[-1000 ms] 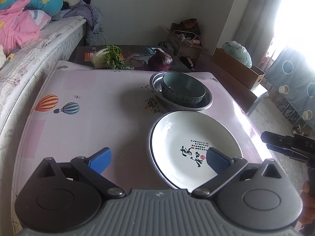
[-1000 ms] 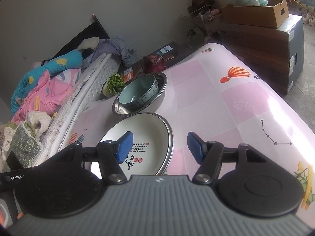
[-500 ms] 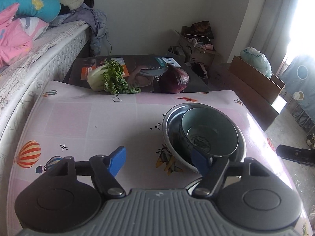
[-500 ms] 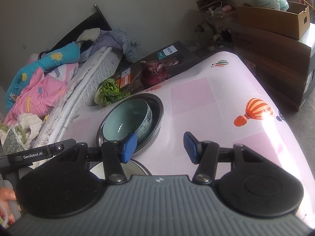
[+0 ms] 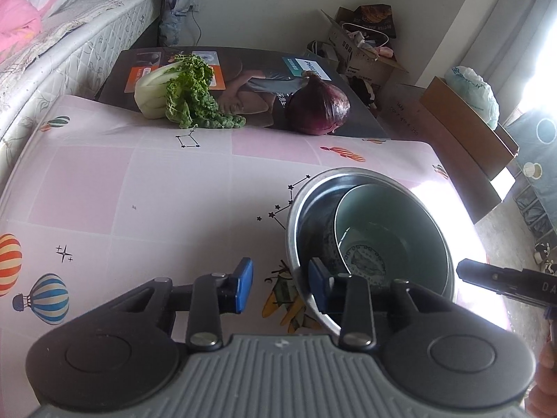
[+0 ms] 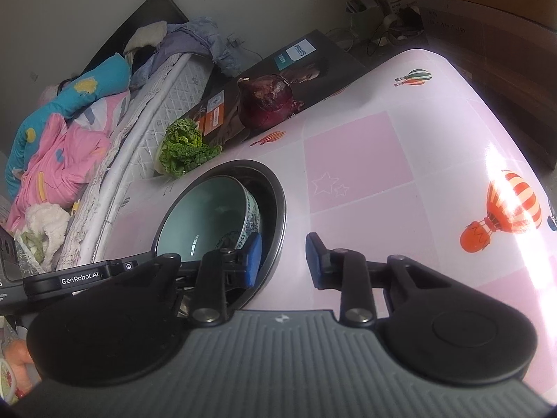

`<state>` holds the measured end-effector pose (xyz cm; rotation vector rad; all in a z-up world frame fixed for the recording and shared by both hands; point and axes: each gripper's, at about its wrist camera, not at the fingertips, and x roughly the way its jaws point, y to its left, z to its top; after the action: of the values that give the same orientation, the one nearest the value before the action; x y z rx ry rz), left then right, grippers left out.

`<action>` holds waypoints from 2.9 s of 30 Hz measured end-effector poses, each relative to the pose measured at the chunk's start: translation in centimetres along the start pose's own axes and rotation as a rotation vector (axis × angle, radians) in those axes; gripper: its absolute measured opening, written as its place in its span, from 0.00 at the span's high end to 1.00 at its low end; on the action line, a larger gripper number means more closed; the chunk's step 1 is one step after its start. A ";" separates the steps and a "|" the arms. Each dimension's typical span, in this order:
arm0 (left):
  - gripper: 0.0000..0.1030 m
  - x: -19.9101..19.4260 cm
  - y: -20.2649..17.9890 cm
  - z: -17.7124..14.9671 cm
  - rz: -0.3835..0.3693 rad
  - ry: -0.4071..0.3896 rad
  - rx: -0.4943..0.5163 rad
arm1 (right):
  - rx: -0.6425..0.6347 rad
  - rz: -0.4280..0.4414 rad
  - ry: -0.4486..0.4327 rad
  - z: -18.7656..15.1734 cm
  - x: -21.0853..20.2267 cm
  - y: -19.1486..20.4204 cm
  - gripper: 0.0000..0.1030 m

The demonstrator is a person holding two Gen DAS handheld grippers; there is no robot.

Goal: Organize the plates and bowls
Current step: 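Close both grippers on the small steel bowl rim, then lift the small steel bowl with green bowl using both grippers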

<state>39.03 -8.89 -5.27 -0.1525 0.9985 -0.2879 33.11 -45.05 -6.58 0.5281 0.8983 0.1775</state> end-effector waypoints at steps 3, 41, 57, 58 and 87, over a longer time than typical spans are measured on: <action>0.67 0.7 0.1 0.3 -0.004 0.017 -0.014 | 0.000 -0.018 0.018 0.2 1.0 0.0 0.77; 0.88 2.3 -0.8 0.1 -0.015 0.015 -0.075 | 0.077 0.035 0.059 0.7 5.7 -0.3 0.92; 0.89 -0.7 -1.3 0.4 -0.054 -0.039 -0.068 | 0.054 0.032 0.013 1.1 2.7 1.3 0.91; 0.89 -1.0 -1.4 0.5 -0.056 -0.046 -0.065 | 0.053 0.033 0.009 1.1 2.3 1.5 0.91; 0.89 -13.7 -2.6 -9.4 -0.096 -0.072 -0.027 | 0.058 0.022 0.005 -10.0 -12.3 5.4 0.90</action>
<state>23.67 -7.06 1.40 -0.2344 0.9253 -0.3543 18.05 -41.25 -0.34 0.5917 0.9048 0.1728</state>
